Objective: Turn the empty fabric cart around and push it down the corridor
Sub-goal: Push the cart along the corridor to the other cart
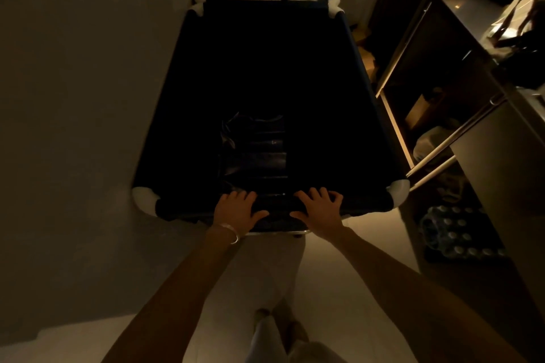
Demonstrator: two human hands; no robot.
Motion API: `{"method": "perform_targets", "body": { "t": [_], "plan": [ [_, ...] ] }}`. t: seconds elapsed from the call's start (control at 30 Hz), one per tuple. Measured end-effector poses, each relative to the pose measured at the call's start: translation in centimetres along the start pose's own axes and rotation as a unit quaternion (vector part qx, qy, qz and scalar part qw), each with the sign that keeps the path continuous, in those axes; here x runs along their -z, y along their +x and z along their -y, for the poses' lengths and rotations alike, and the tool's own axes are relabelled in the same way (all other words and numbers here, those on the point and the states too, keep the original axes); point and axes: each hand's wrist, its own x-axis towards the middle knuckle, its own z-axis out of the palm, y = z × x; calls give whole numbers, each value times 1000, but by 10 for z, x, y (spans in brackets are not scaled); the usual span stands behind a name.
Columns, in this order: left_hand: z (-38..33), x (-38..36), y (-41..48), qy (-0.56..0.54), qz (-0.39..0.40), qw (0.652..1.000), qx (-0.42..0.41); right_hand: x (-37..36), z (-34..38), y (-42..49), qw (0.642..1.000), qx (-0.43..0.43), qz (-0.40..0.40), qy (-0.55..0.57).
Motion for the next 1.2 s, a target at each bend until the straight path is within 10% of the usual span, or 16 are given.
{"method": "perform_targets", "body": {
  "t": [1.2],
  "plan": [
    [-10, -2, -10, -42, -51, 995, 70, 24, -47, -5, 998, 62, 18, 20]
  ]
}}
